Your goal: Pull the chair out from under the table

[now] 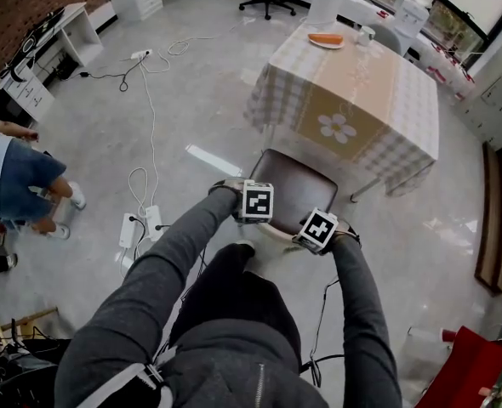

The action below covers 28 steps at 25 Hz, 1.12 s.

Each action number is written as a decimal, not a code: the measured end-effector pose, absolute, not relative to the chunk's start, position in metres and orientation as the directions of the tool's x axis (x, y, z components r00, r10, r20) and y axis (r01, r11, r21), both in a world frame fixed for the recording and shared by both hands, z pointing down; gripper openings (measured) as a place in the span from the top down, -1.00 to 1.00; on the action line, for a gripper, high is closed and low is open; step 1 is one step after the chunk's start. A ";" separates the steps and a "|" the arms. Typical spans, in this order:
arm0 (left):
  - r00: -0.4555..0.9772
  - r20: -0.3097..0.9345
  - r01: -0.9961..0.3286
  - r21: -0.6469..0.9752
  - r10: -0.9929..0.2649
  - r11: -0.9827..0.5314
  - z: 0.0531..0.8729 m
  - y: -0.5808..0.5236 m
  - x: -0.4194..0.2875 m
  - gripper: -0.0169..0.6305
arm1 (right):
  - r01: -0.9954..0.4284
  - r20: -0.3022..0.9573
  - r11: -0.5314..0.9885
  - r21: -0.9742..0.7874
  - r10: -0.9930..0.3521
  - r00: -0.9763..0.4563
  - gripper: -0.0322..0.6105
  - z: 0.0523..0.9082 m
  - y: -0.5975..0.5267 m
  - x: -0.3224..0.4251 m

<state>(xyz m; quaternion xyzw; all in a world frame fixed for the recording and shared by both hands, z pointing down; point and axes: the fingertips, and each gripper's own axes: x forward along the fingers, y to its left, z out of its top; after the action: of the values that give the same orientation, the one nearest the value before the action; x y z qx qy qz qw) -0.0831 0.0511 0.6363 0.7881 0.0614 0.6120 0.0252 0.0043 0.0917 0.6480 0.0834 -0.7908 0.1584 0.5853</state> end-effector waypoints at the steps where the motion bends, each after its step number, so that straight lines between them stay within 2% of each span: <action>1: 0.308 0.945 0.043 0.097 0.106 -0.994 0.625 0.043 -0.073 0.73 | -0.348 0.950 0.928 -0.136 0.023 -0.311 0.25 0.640 0.084 0.008; 4: 0.547 0.829 -0.029 0.158 0.116 -0.987 0.588 0.031 -0.032 0.81 | -0.423 0.926 0.888 -0.181 0.009 -0.378 0.26 0.616 0.075 0.017; 9: 0.689 0.723 -0.124 0.184 0.049 -0.975 0.531 0.003 -0.008 0.91 | -0.521 0.861 0.822 -0.231 -0.076 -0.502 0.27 0.567 0.055 0.032; 10: 0.705 0.709 -0.156 0.171 0.012 -0.973 0.520 -0.005 -0.004 0.91 | -0.549 0.848 0.806 -0.221 -0.120 -0.517 0.33 0.556 0.046 0.035; 12: 0.732 0.678 -0.222 0.149 -0.063 -0.964 0.501 -0.017 0.002 0.91 | -0.615 0.821 0.769 -0.175 -0.231 -0.522 0.79 0.536 0.029 0.042; 18: 0.812 0.526 -0.377 0.140 -0.254 -0.916 0.447 -0.029 0.018 0.91 | -0.712 0.691 0.694 -0.104 -0.465 -0.553 0.83 0.484 0.007 0.050; 23: 0.845 0.378 -0.469 0.186 -0.377 -0.864 0.416 -0.011 0.023 0.92 | -0.827 0.490 0.548 -0.124 -0.691 -0.531 0.85 0.448 0.013 0.053; 28: 0.825 0.295 -0.545 0.192 -0.482 -0.816 0.404 0.014 0.013 0.92 | -0.922 0.190 0.291 -0.256 -0.920 -0.344 0.86 0.389 0.039 0.064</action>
<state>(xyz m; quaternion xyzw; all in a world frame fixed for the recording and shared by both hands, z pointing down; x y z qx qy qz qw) 0.0130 0.0142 0.4041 0.9457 -0.2713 0.1173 0.1350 0.0636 0.0393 0.3890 0.5728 -0.8036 0.1617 0.0032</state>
